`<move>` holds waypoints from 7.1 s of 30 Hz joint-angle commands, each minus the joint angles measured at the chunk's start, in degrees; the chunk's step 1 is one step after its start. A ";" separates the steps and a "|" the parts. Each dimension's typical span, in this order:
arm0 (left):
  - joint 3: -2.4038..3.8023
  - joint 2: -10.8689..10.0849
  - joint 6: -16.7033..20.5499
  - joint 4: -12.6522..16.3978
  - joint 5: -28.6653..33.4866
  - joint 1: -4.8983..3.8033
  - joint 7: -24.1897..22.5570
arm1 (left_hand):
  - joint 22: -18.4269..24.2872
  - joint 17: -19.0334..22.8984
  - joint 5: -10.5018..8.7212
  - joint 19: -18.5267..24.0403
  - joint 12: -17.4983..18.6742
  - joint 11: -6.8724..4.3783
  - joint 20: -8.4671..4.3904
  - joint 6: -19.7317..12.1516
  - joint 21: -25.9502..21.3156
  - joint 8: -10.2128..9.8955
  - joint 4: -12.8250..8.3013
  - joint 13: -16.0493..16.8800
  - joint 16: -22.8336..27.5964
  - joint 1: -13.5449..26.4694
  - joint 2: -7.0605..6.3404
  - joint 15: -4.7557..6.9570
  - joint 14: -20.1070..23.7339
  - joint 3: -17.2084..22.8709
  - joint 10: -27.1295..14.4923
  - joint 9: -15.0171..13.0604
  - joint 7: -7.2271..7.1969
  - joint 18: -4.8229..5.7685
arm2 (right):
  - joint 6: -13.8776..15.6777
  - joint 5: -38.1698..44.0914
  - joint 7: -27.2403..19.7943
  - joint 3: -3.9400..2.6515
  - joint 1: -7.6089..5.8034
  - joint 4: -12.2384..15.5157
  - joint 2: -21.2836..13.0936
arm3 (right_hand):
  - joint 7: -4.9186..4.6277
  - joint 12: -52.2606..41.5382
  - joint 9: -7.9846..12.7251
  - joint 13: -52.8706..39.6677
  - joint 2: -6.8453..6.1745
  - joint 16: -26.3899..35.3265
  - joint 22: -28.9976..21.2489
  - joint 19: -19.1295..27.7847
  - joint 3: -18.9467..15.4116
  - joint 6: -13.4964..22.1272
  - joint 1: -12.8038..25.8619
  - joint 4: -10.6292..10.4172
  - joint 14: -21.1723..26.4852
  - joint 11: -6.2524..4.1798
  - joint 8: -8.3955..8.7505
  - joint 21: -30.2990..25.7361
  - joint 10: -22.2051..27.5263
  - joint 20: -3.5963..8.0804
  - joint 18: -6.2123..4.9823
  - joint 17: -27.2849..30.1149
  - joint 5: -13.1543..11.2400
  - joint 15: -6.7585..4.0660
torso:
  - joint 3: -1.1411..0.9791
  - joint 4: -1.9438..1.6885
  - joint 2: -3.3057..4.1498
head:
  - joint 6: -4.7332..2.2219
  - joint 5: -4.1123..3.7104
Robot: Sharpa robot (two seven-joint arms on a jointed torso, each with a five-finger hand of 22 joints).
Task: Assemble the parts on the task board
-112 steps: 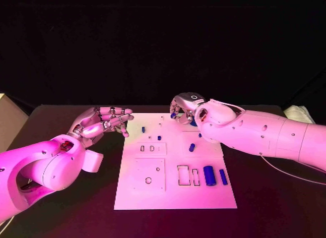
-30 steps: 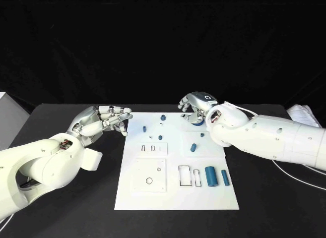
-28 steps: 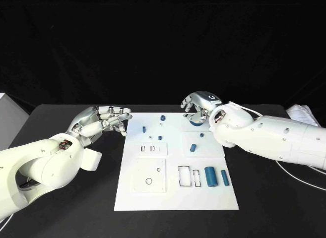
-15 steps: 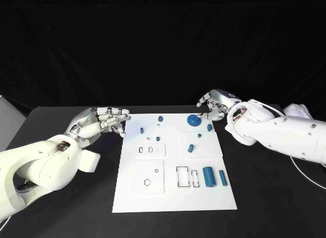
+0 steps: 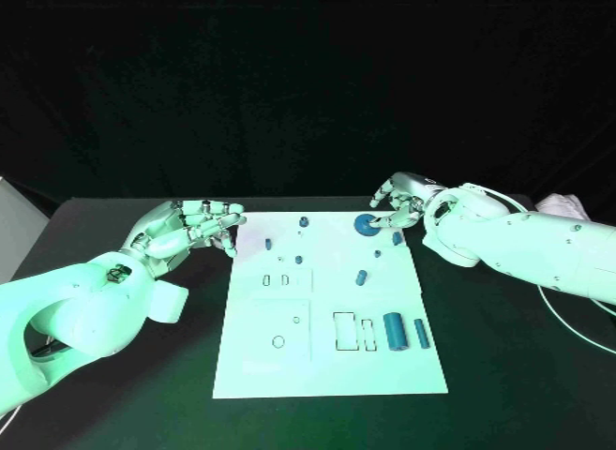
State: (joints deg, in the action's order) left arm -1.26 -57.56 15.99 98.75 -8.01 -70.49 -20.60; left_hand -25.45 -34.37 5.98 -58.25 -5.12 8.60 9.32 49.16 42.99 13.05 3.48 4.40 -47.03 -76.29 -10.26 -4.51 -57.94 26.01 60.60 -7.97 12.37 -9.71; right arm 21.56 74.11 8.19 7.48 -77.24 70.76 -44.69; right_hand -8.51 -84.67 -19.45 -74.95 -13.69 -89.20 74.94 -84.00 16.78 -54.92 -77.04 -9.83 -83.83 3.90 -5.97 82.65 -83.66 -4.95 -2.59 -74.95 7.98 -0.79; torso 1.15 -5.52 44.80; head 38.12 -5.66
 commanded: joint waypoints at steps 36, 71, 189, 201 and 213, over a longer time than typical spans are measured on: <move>0.04 0.33 -0.81 -0.26 0.23 -0.04 -0.44 | -0.19 0.12 -0.29 0.48 -0.22 0.05 0.13 -0.53 0.63 -0.36 0.41 0.08 -0.39 -0.48 0.41 0.16 0.36 0.19 -0.30 -0.09 0.00 -0.76 | -4.48 0.43 0.63 0.04 0.94 -3.02 2.53 | 1.14 -3.82 -0.64 -13.59 4.70 -0.80 8.52 -3.04 5.56 -4.40 -4.01 -0.55 -6.17 -1.17 -3.44 1.87 -5.01 0.39 0.82 -15.05 5.72 -0.69 | 0.01 0.00 -0.03 | 0.43 0.13; 0.04 0.62 -1.09 -0.41 0.23 -0.04 -0.19 | -0.43 0.24 -0.33 0.71 -0.29 0.05 0.12 -0.64 1.04 -0.39 0.32 0.07 -0.52 -0.92 0.46 0.17 0.45 0.52 -0.46 -0.11 -0.02 -0.77 | 6.99 14.44 3.22 0.03 1.20 6.64 9.52 | 1.59 -3.73 -1.28 -13.58 2.43 -0.80 9.41 -3.35 11.12 -4.97 -1.36 2.01 -6.17 -1.64 -5.06 2.49 -5.03 0.93 1.03 -15.05 4.00 -1.14 | 0.18 -0.15 0.03 | -0.17 0.70; 0.03 1.48 -1.41 -2.37 0.23 -0.02 -1.16 | -0.77 0.54 -0.41 1.27 -0.51 0.10 0.20 -0.68 1.61 -0.36 0.63 0.09 -0.63 -0.91 0.34 0.10 0.74 0.70 -0.58 -0.17 0.04 -0.75 | -0.30 -13.57 -15.93 0.35 0.71 10.03 -10.14 | -0.83 0.46 3.47 -10.24 2.09 -0.80 9.56 -3.10 -4.82 0.81 -4.50 -1.94 -6.17 0.58 -0.17 1.80 -1.58 -1.04 0.94 -15.05 1.16 0.97 | -1.09 1.66 -0.78 | -0.06 -1.05; 0.03 1.57 -1.73 -2.70 0.24 0.02 -1.10 | -0.77 0.54 -0.41 1.27 -0.51 0.10 0.20 -0.68 1.61 -0.36 0.63 0.09 -0.63 -0.91 0.34 0.10 0.74 0.70 -0.58 -0.17 0.04 -0.75 | -1.37 -10.14 -16.60 0.56 2.34 7.10 -12.63 | -0.95 0.78 3.73 -10.00 1.69 -0.80 9.42 -3.01 -4.58 1.12 -6.72 -0.86 -6.17 0.66 -0.01 1.60 -1.32 -1.09 0.89 -15.05 1.61 1.03 | -1.24 1.43 -0.63 | -0.11 -1.77; 0.02 1.52 -1.82 -2.88 0.24 0.03 -0.99 | -0.80 0.60 -0.40 1.38 -0.56 0.10 0.20 -0.67 1.64 -0.35 0.62 0.09 -0.59 -0.98 0.32 0.09 0.83 0.75 -0.57 -0.19 0.03 -0.76 | -0.01 -9.29 -15.54 0.58 3.62 4.71 -10.97 | -1.07 0.78 3.88 -10.00 1.82 -0.80 9.53 -3.05 -4.59 1.49 -6.96 -0.90 -6.17 0.76 0.19 1.69 -1.32 -1.14 0.92 -15.05 2.22 1.10 | -1.31 1.49 -0.67 | 0.64 -1.54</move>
State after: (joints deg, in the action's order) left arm -1.27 -56.12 15.36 95.83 -7.90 -70.45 -20.83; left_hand -26.16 -33.80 5.77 -57.33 -5.32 8.81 9.62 48.74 44.34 12.83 4.04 4.40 -47.47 -76.72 -9.83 -4.52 -57.53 26.57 60.40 -8.11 12.36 -9.70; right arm 21.37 63.66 -7.36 8.08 -73.69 75.67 -55.86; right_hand -9.59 -84.21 -15.62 -74.90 -11.89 -89.79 74.94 -84.01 12.17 -53.85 -83.44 -10.96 -83.94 4.24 -6.07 84.42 -83.97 -5.74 -2.60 -74.95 10.00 -0.11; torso -0.20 -4.02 44.20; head 38.63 -7.27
